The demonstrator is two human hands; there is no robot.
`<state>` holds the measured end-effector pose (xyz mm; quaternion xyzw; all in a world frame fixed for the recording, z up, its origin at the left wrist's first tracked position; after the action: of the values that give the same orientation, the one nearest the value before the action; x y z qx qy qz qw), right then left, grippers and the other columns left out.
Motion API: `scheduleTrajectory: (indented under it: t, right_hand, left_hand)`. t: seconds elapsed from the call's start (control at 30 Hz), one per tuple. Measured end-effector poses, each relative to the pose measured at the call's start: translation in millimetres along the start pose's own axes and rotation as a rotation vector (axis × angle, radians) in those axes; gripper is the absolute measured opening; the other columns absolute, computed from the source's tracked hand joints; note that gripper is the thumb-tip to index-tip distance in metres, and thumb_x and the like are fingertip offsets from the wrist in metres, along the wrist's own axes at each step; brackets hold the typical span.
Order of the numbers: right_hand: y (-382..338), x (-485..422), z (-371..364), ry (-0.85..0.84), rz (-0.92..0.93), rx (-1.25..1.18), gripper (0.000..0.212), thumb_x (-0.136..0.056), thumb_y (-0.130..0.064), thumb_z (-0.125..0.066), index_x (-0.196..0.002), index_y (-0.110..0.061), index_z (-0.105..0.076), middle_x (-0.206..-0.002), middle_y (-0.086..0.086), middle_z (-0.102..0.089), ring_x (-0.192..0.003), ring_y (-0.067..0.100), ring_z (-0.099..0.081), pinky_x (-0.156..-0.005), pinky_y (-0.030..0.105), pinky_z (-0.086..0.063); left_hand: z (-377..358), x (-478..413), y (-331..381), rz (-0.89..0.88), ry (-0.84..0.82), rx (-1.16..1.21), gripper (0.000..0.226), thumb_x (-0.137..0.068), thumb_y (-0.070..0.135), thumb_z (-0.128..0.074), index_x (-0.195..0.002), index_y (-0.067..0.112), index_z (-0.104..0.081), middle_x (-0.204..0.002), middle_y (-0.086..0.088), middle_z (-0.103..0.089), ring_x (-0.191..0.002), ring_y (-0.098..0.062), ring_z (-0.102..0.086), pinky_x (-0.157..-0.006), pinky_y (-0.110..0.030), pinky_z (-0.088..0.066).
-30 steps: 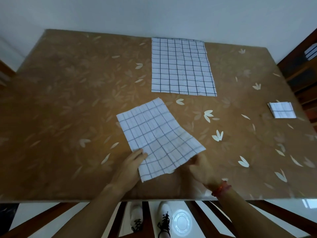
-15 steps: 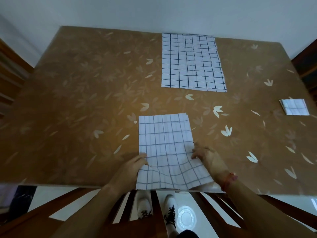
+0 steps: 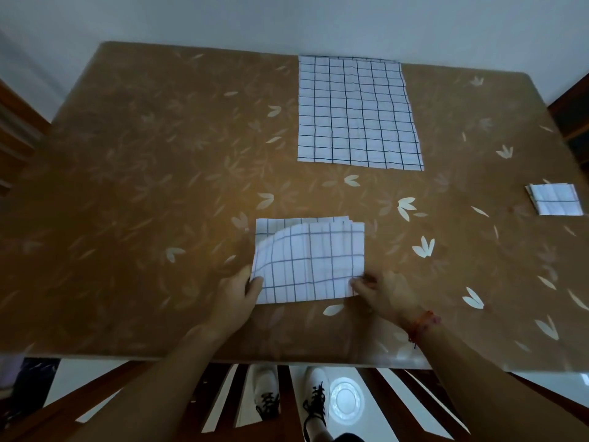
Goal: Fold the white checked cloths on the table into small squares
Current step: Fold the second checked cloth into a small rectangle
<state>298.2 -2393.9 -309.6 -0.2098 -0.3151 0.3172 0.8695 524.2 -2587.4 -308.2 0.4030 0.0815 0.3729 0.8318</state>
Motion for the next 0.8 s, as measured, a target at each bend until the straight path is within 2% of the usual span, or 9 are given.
scheduleTrajectory:
  t: [0.1, 0.17, 0.3, 0.37, 0.43, 0.5, 0.57, 0.7, 0.8]
  right_hand:
    - [5, -16, -5, 0.022, -0.038, 0.001, 0.017, -0.092, -0.039, -0.06, -0.097, -0.025, -0.067, -0.085, -0.011, -0.068, -0.081, 0.01, -0.066, -0.067, 0.023, -0.052]
    - [3, -21, -6, 0.036, -0.059, -0.021, 0.018, -0.092, -0.038, -0.06, -0.098, -0.023, -0.067, -0.088, -0.007, -0.069, -0.082, 0.013, -0.065, -0.072, 0.032, -0.056]
    - [1, -27, -7, 0.08, -0.078, -0.015, 0.014, -0.092, -0.034, -0.06, -0.089, -0.021, -0.063, -0.078, -0.009, -0.063, -0.073, 0.012, -0.061, -0.055, 0.02, -0.042]
    - [0, -29, -6, 0.093, -0.088, -0.018, 0.014, -0.092, -0.035, -0.059, -0.088, -0.022, -0.061, -0.078, -0.01, -0.061, -0.072, 0.011, -0.06, -0.052, 0.016, -0.038]
    - [3, -32, -8, 0.086, -0.105, -0.022, 0.016, -0.092, -0.037, -0.058, -0.092, -0.021, -0.062, -0.081, -0.008, -0.062, -0.073, 0.011, -0.06, -0.052, 0.017, -0.039]
    - [4, -34, -9, 0.08, -0.129, -0.023, 0.017, -0.092, -0.038, -0.058, -0.092, -0.021, -0.061, -0.081, -0.008, -0.063, -0.074, 0.013, -0.061, -0.053, 0.018, -0.041]
    - [4, -35, -9, 0.104, -0.145, -0.009, 0.018, -0.091, -0.039, -0.06, -0.088, -0.021, -0.059, -0.078, -0.009, -0.061, -0.073, 0.013, -0.06, -0.056, 0.021, -0.043]
    - [4, -32, -6, 0.167, -0.178, -0.002, 0.022, -0.089, -0.042, -0.062, -0.09, -0.021, -0.054, -0.078, -0.008, -0.062, -0.072, 0.015, -0.061, -0.059, 0.029, -0.051]
    - [-3, -23, -4, 0.245, -0.124, 0.07, 0.024, -0.089, -0.045, -0.059, -0.1, -0.025, -0.049, -0.091, -0.005, -0.061, -0.076, 0.017, -0.061, -0.065, 0.037, -0.054]
  left_hand:
    - [0, -12, 0, 0.032, 0.016, 0.045, 0.016, -0.096, 0.025, -0.054, -0.108, 0.015, -0.057, -0.095, 0.005, -0.066, -0.083, -0.002, -0.06, -0.066, -0.027, -0.055]
    - [-2, -18, -3, 0.07, 0.012, 0.114, 0.027, -0.094, 0.024, -0.058, -0.12, 0.02, -0.053, -0.098, 0.01, -0.064, -0.084, 0.002, -0.06, -0.066, -0.021, -0.053]
    - [-4, -21, -4, 0.105, -0.011, 0.186, 0.052, -0.087, 0.017, -0.067, -0.132, 0.028, -0.044, -0.095, 0.012, -0.062, -0.083, 0.0, -0.061, -0.066, -0.017, -0.051]
    - [-5, -22, -4, 0.09, -0.021, 0.184, 0.057, -0.085, 0.015, -0.069, -0.133, 0.03, -0.042, -0.099, 0.014, -0.06, -0.086, 0.002, -0.06, -0.063, -0.012, -0.048]
    - [-6, -22, -3, 0.051, -0.013, 0.139, 0.057, -0.084, 0.016, -0.069, -0.133, 0.028, -0.044, -0.106, 0.018, -0.056, -0.091, 0.006, -0.055, -0.068, -0.008, -0.046]
    - [-6, -23, -6, 0.005, 0.035, 0.03, 0.055, -0.083, 0.018, -0.07, -0.133, 0.022, -0.046, -0.116, 0.016, -0.049, -0.103, 0.006, -0.047, -0.082, -0.011, -0.042]
    - [-7, -23, -10, -0.061, 0.089, -0.08, 0.052, -0.084, 0.024, -0.066, -0.131, 0.014, -0.049, -0.125, 0.004, -0.048, -0.114, -0.007, -0.043, -0.095, -0.027, -0.041]
    - [-12, -8, 11, -0.296, 0.116, -0.265, 0.039, -0.083, 0.019, -0.062, -0.12, 0.007, -0.059, -0.123, -0.006, -0.053, -0.114, -0.016, -0.046, -0.092, -0.031, -0.044]
    - [-31, 17, 29, -0.53, -0.023, -0.379, 0.029, -0.086, 0.019, -0.058, -0.113, 0.012, -0.063, -0.118, -0.005, -0.057, -0.112, -0.018, -0.049, -0.089, -0.032, -0.048]
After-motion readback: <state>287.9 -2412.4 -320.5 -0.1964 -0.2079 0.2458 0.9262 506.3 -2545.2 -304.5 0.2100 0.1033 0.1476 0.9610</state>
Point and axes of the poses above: each hand's wrist, its own x-axis away from the middle knuckle, its own z-axis out of the back of the hand, y = z × x, the point moved 4 cm from there along -x, towards the middle knuckle
